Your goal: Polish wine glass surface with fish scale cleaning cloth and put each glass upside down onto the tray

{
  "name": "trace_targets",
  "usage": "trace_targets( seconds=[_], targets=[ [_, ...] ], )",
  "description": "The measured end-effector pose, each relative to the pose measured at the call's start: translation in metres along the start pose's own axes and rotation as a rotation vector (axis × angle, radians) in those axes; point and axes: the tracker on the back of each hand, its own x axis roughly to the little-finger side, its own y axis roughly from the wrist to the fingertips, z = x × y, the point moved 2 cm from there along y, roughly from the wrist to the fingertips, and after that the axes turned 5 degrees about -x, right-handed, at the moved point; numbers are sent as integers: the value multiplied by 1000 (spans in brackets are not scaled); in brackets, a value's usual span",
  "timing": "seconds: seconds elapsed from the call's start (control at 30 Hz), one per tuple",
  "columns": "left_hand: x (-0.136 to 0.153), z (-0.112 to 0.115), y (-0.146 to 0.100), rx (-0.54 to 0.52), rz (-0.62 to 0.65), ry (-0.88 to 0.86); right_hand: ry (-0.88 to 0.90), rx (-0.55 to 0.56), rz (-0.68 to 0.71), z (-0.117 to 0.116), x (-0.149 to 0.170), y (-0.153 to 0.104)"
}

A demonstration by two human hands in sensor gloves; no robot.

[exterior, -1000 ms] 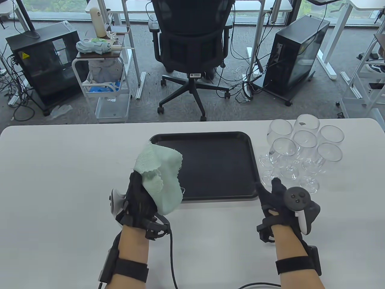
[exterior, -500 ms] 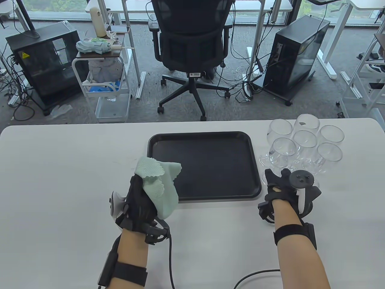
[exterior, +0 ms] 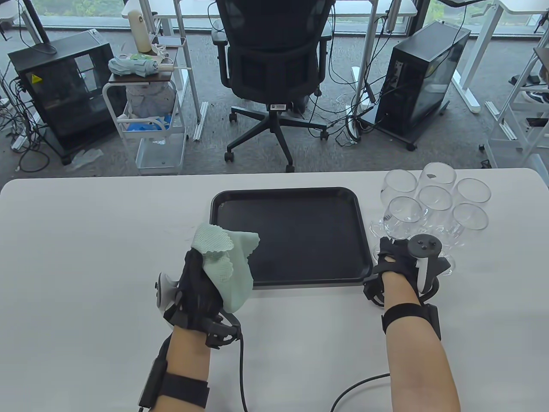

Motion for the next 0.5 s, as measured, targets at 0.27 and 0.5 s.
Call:
trace_targets(
  seconds=[0.27, 0.5],
  targets=[
    [1, -1, -2, -8, -7, -2, 64, 13, 121, 30, 16, -29],
    [-4, 2, -3, 5, 11, 45, -178, 116, 691, 51, -41, -109]
  ],
)
